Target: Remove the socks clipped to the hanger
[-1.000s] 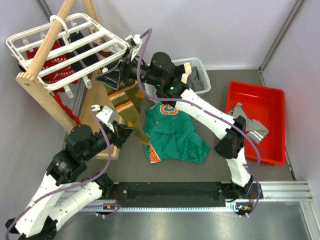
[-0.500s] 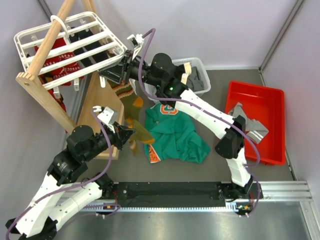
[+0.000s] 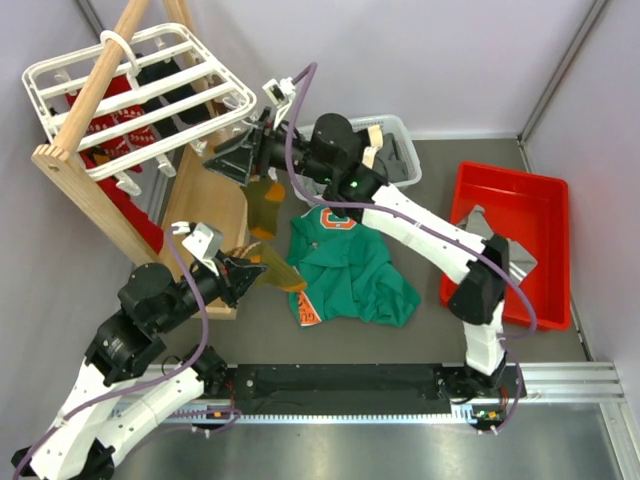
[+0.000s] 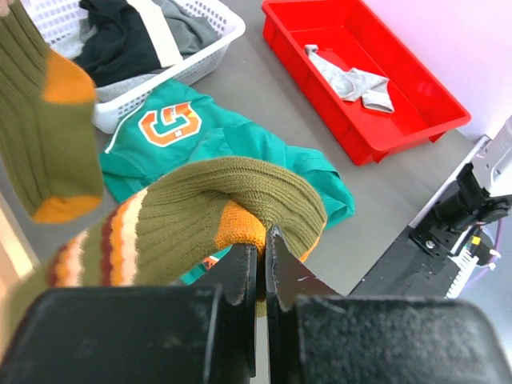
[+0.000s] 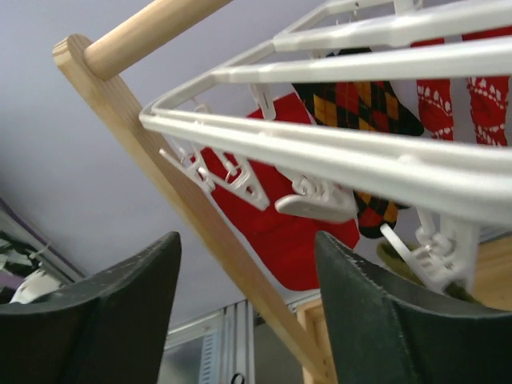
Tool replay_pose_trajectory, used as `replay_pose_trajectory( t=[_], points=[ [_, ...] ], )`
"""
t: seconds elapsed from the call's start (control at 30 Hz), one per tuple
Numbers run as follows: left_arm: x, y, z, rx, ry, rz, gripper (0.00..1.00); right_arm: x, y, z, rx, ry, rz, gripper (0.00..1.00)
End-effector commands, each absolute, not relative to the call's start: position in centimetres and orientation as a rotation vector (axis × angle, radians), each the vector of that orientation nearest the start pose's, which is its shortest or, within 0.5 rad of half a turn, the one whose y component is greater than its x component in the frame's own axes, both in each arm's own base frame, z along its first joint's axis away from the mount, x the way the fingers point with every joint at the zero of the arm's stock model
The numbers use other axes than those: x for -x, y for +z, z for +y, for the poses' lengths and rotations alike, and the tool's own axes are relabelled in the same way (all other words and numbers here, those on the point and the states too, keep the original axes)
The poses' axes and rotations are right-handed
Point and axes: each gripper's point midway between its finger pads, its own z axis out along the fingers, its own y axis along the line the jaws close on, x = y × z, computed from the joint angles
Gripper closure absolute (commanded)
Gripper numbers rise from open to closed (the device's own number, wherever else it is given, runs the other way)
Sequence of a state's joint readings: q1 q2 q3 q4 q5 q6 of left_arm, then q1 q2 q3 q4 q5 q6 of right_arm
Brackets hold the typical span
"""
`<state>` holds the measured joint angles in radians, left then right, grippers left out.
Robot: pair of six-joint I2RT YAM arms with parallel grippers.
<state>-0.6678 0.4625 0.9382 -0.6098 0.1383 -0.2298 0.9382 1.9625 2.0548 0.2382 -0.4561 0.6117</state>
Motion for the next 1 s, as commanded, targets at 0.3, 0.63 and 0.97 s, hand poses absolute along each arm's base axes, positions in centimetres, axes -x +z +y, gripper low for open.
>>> replay_pose_trajectory(
  t=[0.3,0.63,0.97],
  points=[
    [-13.8,35.9,-16.5,-0.496,-0.859,1.627,1.0,-17.4,46.0,41.1,0.864,1.451,1.26,0.2],
    [-13.5,36.3,-17.4,-0.49,-0.931,1.618,1.0,-15.8,36.7,38.3,1.0,1.327,1.397,0.2],
    [-14.2,36.2,-17.9,-0.48,-0.93,1.623,1.0,-14.3,33.3,41.3,1.075,1.412,1.488,0.41]
  ],
)
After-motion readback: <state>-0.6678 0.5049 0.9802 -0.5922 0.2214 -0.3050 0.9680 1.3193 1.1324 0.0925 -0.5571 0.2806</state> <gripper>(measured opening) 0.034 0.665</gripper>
